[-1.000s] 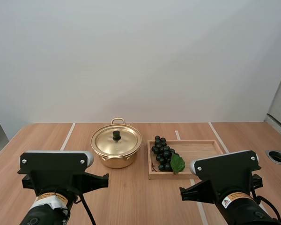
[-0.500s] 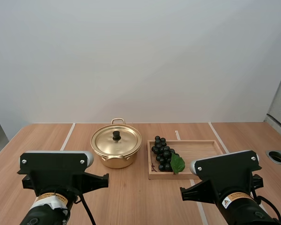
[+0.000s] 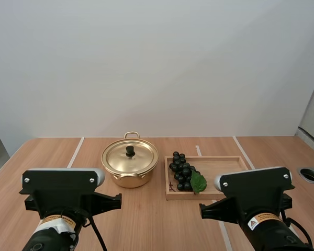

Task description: Open the pot, put the pineapple inside, and close it

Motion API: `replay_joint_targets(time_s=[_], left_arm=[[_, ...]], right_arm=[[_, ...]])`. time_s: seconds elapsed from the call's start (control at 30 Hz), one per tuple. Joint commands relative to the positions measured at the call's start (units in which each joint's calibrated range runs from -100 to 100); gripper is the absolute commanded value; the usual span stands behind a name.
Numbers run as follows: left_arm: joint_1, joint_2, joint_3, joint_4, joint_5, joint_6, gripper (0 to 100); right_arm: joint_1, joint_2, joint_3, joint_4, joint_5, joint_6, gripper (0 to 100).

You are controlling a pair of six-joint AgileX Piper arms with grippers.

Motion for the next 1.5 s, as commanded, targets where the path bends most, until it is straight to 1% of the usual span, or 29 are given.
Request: replay_joint_targets(time_s=[0.0,0.13,0.3,0.43,1.1,1.13,1.27,1.47], left_arm=[[0.05,-0.3,0.1,-0.9,-0.5,-0.2,0],[0.05,-0.3,0.1,-0.9,-0.5,-0.2,0],[0.05,-0.3,0.1,-0.9,-0.5,-0.2,0],[0.05,-0.3,0.1,-0.9,-0.5,-0.2,0],[0.05,-0.3,0.1,-0.9,-0.5,-0.2,0],[0.05,-0.3,0.1,-0.9,-0.5,-0.2,0],[0.05,-0.3,0.1,-0.9,-0.5,-0.2,0],[0.32,-0.3,0.1,-0.9,-0.5,-0.2,0]], right_arm=[[-0.1,-0.3,0.2,5.8,-2.1,-0.1,0],[-0.6,-0.3,0.2,5.8,-0.3,-0.3,0],[-0.6,-0.3,0.2,0.5,-0.3,-0.3,0],[-0.6,-0.3,0.2,1.8,-0.3,-0.3,0],[-0.2,-0.3,0.2,2.2,0.0,0.1,0],[-0.2,-0.3,0.2,2.3,0.0,0.3,0],[-0.2,-0.3,0.2,2.3,0.5,5.2,0],[-0.2,-0.3,0.2,2.3,0.5,5.9,0]])
